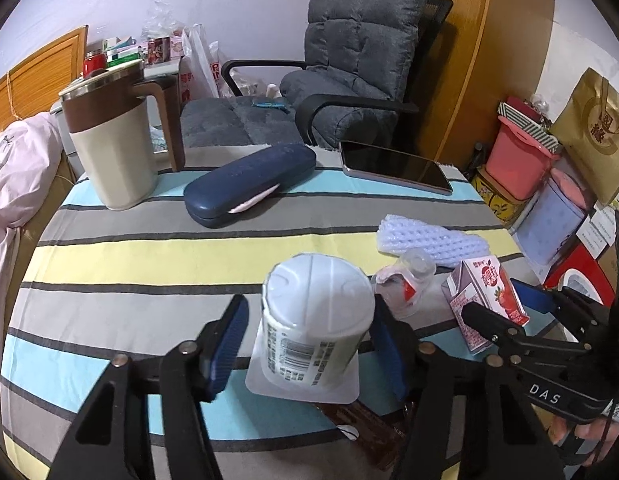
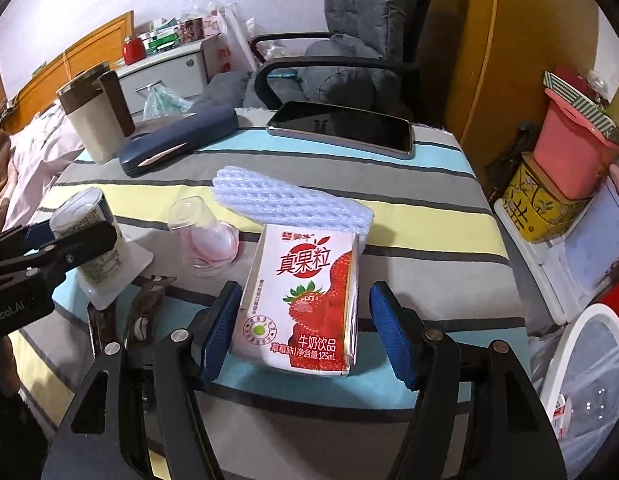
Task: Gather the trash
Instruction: 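Grasp the white yogurt tub with the left tool while the right tool grasps the strawberry milk carton, then carry both items over the bin and open both tools to drop them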
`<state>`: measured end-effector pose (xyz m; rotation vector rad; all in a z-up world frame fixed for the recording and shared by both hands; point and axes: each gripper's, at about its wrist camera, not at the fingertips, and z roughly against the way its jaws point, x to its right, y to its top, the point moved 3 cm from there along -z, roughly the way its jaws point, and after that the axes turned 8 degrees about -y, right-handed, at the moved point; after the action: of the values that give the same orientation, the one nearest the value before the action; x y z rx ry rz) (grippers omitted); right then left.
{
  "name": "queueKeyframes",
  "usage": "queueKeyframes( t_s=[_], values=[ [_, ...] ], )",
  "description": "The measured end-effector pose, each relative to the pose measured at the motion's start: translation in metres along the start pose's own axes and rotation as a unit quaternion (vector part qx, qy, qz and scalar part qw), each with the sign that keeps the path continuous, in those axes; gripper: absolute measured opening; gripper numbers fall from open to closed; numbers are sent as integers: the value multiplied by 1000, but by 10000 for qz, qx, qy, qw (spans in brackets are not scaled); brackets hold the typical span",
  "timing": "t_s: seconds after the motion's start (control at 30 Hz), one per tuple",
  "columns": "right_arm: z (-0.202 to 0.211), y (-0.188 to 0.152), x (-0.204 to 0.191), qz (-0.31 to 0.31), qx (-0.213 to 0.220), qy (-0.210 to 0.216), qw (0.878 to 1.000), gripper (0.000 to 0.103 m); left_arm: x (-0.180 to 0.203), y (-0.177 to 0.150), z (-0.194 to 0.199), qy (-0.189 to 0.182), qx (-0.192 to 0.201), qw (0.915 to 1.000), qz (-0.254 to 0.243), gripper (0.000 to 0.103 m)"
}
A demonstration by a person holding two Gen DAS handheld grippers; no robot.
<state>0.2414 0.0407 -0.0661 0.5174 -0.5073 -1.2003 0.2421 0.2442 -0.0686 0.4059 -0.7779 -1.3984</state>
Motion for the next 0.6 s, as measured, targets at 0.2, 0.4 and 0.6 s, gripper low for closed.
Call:
queueKeyframes(
  t_s=[0.2, 0.4, 0.6],
  values=[
    [1, -1, 1, -87, 27, 88, 9999, 56, 3, -2, 1, 32, -19, 10000, -81, 51],
    [4, -3, 7, -242, 72, 158, 9996, 55, 9, -3, 6, 125, 13, 9998, -166, 50],
    [19, -6, 14, -379, 209, 272, 9987, 55, 23, -6, 22, 140, 118, 9995, -261, 50]
  ],
)
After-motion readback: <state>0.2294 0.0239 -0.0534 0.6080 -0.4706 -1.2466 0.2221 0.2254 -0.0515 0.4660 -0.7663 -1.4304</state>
